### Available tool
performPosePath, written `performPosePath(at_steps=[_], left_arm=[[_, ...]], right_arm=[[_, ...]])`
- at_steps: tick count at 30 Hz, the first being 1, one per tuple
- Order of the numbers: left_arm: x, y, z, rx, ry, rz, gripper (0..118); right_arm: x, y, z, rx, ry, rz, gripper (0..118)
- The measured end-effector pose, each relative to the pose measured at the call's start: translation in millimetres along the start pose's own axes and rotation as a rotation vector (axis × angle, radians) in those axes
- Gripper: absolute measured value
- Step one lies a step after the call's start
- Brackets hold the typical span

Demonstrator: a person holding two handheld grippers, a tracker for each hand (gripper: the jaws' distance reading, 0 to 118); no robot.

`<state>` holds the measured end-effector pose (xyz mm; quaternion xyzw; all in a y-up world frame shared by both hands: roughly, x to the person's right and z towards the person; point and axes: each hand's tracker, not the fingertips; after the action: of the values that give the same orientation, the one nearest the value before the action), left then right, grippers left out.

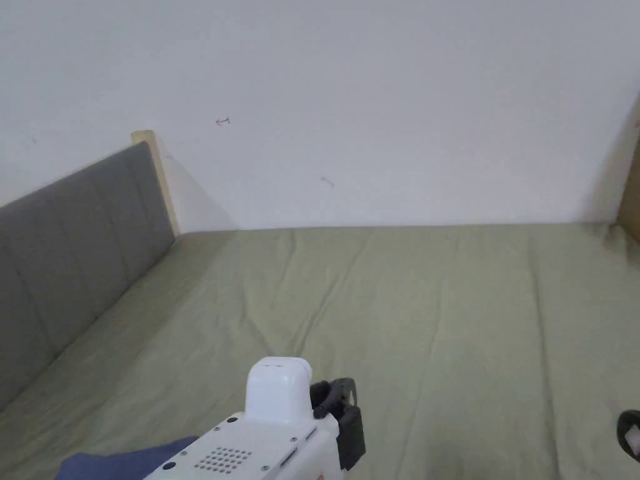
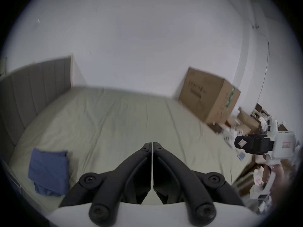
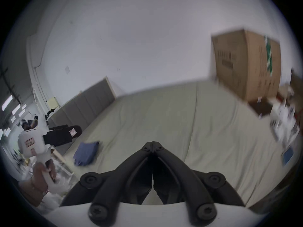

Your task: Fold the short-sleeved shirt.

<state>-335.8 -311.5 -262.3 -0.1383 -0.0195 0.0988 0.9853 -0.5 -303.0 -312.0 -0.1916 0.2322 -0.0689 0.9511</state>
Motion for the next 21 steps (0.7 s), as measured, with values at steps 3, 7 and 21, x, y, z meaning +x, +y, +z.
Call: performPosePath(at_steps=[3,7,21], left_arm=[[29,4,8,0.168,0.046,-0.113,1],[53,6,17,0.299,0.191,-0.148,1],[58,-2,26,0.296,0.213,-0.130,94]], right_arm=[[-7,13,13,0.166,-0.045,0.070,0],[-11,6,17,0.390,-0.183,0.178,0],[6,-6,17,0.378,-0.275,0.120,71]])
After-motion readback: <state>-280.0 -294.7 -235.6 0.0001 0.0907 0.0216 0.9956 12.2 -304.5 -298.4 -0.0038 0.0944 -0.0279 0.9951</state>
